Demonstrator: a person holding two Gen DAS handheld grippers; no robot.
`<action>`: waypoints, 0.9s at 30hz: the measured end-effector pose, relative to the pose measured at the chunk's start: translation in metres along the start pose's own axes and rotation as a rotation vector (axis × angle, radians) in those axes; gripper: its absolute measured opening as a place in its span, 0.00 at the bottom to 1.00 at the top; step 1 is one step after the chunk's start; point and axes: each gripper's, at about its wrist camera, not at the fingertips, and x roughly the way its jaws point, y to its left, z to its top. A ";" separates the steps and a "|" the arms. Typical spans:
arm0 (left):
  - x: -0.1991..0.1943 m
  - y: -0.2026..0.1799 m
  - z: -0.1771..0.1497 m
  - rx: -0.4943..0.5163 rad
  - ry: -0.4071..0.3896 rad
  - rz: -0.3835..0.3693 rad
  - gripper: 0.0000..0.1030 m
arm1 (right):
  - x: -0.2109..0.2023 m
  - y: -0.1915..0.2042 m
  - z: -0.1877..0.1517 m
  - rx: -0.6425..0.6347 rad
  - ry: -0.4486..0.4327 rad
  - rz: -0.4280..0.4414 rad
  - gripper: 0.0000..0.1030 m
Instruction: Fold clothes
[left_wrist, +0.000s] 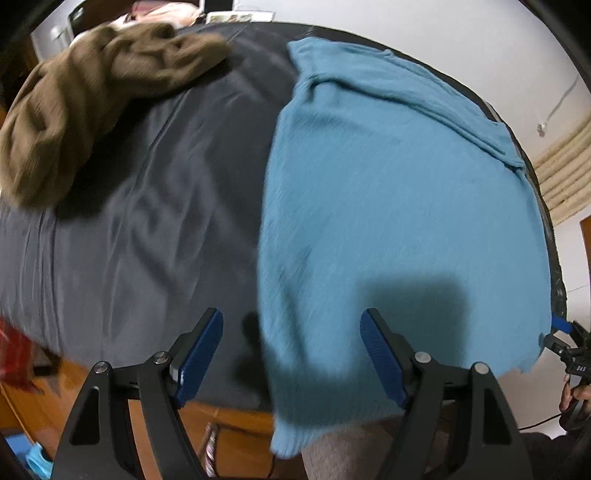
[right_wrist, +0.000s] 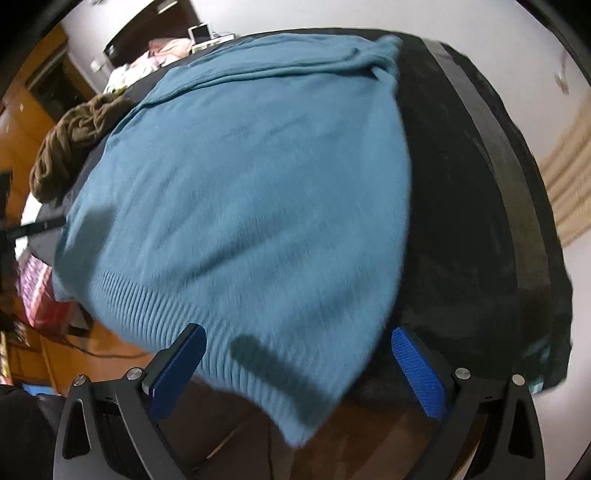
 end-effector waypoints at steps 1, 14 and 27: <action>0.000 0.004 -0.006 -0.014 0.007 -0.001 0.78 | -0.002 -0.002 -0.006 0.015 0.007 0.003 0.99; -0.002 0.009 -0.045 -0.039 0.013 -0.107 0.78 | -0.003 -0.030 -0.070 0.140 0.078 0.066 0.99; 0.008 -0.017 -0.033 0.023 0.016 -0.126 0.78 | 0.006 -0.029 -0.065 0.203 0.043 0.171 0.97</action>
